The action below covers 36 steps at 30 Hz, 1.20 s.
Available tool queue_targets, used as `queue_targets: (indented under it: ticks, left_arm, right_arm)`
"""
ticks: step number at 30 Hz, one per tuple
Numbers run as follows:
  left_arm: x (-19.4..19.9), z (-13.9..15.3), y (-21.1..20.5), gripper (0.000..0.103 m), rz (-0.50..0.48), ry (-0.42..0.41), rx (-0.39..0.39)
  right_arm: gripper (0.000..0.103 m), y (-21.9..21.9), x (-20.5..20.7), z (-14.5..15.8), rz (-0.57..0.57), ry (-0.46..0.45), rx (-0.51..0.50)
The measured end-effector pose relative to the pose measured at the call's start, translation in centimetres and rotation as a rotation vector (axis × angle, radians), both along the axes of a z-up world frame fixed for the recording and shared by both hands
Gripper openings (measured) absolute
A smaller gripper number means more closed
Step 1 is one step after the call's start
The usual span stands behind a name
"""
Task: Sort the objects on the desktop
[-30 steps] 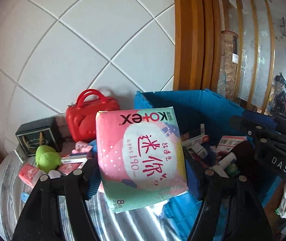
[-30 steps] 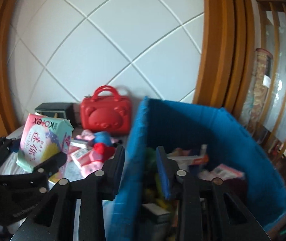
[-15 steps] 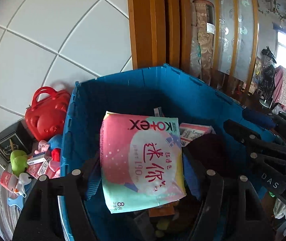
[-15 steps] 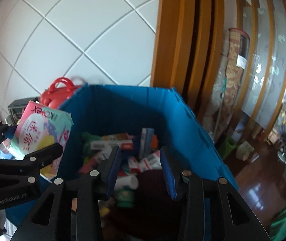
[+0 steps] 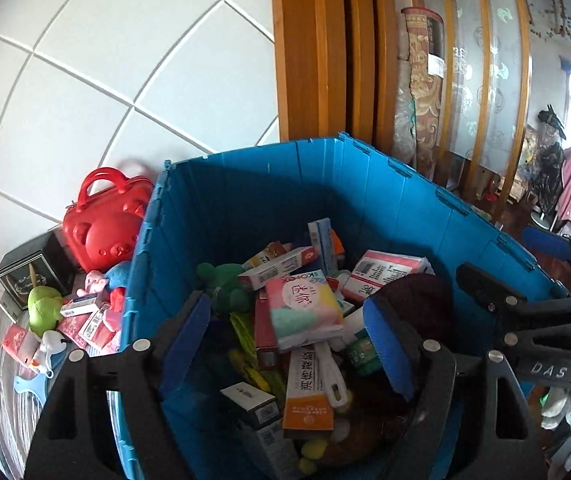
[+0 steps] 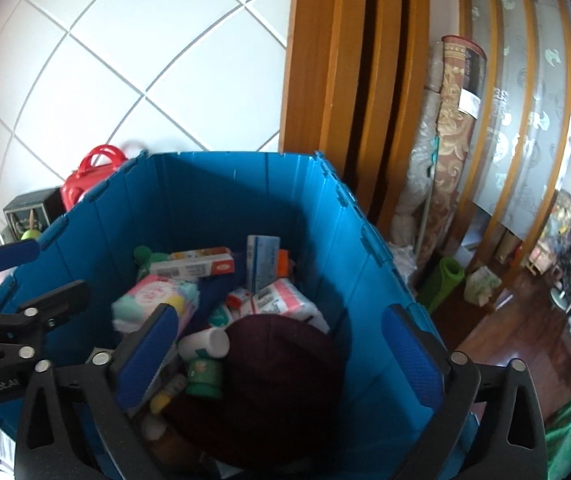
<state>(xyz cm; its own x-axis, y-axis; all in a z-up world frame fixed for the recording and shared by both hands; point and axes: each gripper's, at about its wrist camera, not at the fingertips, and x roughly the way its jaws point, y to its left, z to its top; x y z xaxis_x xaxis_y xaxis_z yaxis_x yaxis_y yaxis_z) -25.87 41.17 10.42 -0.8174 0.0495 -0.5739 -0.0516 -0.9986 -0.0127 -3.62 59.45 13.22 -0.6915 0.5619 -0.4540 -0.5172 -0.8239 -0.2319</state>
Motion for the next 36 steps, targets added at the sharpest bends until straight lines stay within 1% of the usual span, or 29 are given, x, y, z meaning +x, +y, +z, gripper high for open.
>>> queue_targets:
  ticks: [3,6,10,12,15,20,23,26,29,32,34,36]
  left_arm:
    - [1.8,0.7,-1.9,0.079,0.034,0.049,0.009]
    - [3.9,1.2,-5.0,0.079,0.089,0.094,0.011]
    - [6.5,0.7,-10.8,0.080,0.171,0.107,0.030]
    - [7.7,0.0,-14.1,0.080,0.214,0.102,0.035]
    - [9.4,-1.6,-19.4,0.080,0.281,0.074,0.037]
    - [12.3,-5.5,-28.8,0.080,0.403,0.003,0.022]
    - [13.7,-8.2,-33.8,0.080,0.454,-0.045,0.027]
    - [14.8,-11.2,-38.4,0.080,0.489,-0.101,0.035]
    - [15.0,-14.4,-42.6,0.080,0.506,-0.168,0.047]
    - [13.9,-17.2,-46.4,0.080,0.505,-0.221,0.056]
    - [12.6,-18.9,-48.5,0.080,0.494,-0.250,0.064]
    - [10.6,-20.4,-50.1,0.080,0.459,-0.274,0.071]
  right_arm:
    - [0.103,-1.3,-0.1,0.4,0.019,0.021,-0.008]
    - [0.103,-3.6,-0.8,0.8,0.049,0.039,-0.010]
    - [0.103,-8.5,-2.5,1.2,0.132,0.075,-0.006]
    - [0.103,-11.1,-3.4,1.2,0.168,0.091,-0.012]
    - [0.103,-15.3,-5.3,0.9,0.227,0.109,-0.033]
    - [0.103,-22.1,-9.2,-0.9,0.304,0.094,-0.060]
    - [0.103,-25.6,-11.8,-2.9,0.325,0.064,-0.093]
    - [0.103,-28.4,-14.6,-5.6,0.336,0.017,-0.135]
    - [0.103,-30.4,-17.5,-9.2,0.321,-0.043,-0.186]
    - [0.103,-30.5,-19.9,-13.6,0.249,-0.119,-0.255]
    - [0.103,-29.7,-21.3,-16.7,0.173,-0.176,-0.303]
    - [0.103,-28.3,-22.4,-19.7,0.097,-0.230,-0.369]
